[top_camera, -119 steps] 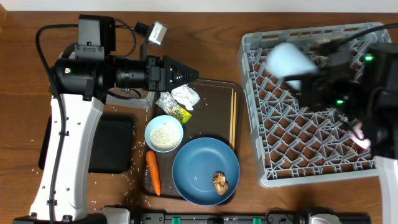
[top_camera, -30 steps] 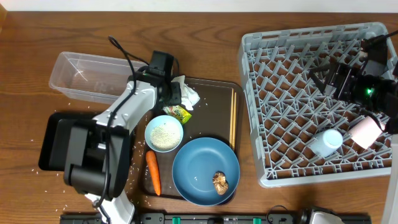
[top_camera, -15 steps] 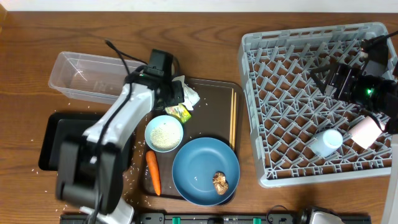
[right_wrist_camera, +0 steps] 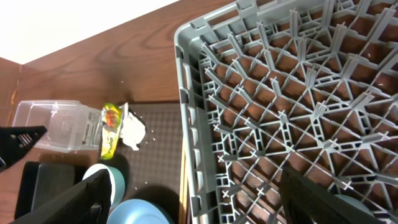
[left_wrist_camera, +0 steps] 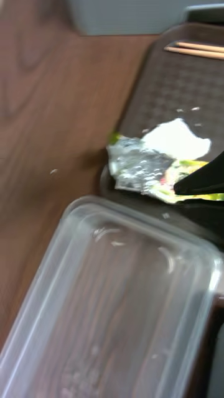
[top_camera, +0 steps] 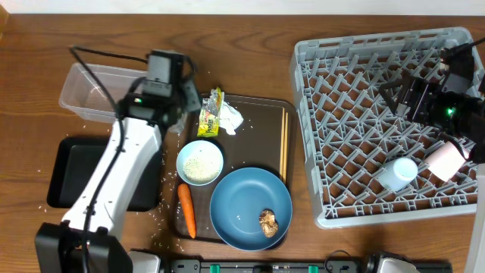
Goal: Sort waste into correct bins and load items into the dishwasher rack
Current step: 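Drop the wrapper into the clear plastic container with the left gripper, then grasp the white tissue on the brown tray with the left gripper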
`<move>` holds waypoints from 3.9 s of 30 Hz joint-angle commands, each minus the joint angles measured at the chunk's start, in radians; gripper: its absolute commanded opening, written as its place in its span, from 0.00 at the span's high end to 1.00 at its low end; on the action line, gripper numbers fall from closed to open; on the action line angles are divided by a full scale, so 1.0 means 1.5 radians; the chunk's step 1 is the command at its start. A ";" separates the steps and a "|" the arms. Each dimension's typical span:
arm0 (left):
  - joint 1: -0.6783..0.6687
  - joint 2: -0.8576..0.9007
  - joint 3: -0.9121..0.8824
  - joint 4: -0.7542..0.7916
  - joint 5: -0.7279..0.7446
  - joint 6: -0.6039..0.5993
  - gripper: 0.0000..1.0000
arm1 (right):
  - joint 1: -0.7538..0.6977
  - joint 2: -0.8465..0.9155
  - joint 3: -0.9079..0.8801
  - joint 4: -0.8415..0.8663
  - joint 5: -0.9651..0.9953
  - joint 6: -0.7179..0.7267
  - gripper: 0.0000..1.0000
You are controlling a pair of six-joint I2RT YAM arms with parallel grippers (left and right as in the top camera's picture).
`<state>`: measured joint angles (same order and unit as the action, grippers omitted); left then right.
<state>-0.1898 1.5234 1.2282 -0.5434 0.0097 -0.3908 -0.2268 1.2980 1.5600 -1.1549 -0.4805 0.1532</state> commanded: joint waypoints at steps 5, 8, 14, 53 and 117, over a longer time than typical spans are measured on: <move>-0.046 0.082 0.012 0.030 0.186 0.166 0.65 | 0.004 0.003 -0.004 0.002 0.007 0.007 0.20; -0.086 0.139 0.012 0.037 0.112 0.221 0.48 | 0.004 0.004 -0.004 0.001 0.006 0.007 0.20; -0.098 0.209 0.012 0.079 0.027 0.185 0.48 | 0.004 0.006 -0.005 -0.013 0.006 0.007 0.20; -0.096 0.179 0.013 0.105 0.004 0.179 0.94 | 0.004 0.026 -0.005 -0.016 0.006 0.017 0.20; -0.162 0.309 0.008 0.105 -0.099 0.143 0.38 | 0.004 0.034 -0.005 -0.015 0.006 0.017 0.18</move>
<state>-0.4339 1.9625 1.2366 -0.3923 -0.1188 -0.1940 -0.2268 1.3418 1.5593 -1.1790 -0.4709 0.1722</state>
